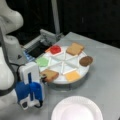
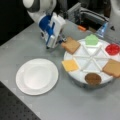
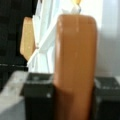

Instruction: Ingredient selection for cheeseburger or sandwich

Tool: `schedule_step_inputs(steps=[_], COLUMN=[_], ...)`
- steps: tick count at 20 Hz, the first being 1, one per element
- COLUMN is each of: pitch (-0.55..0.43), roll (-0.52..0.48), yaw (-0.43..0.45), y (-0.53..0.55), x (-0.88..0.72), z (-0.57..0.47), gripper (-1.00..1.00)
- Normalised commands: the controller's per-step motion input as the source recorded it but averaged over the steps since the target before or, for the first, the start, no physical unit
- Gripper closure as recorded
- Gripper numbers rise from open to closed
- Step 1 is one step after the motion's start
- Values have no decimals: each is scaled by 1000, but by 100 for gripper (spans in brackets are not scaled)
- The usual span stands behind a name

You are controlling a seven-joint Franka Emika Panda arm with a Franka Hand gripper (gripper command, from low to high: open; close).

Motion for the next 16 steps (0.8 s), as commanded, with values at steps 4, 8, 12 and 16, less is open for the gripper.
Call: schedule_step_inputs(steps=[4, 8, 12, 16], pitch=[169, 187, 195, 189], roll=[5, 19, 15, -32], yaw=[82, 52, 53, 118], y=[-379, -339, -328, -314], x=[202, 277, 355, 386], z=[95, 162, 232, 213], gripper=[100, 100, 100, 100])
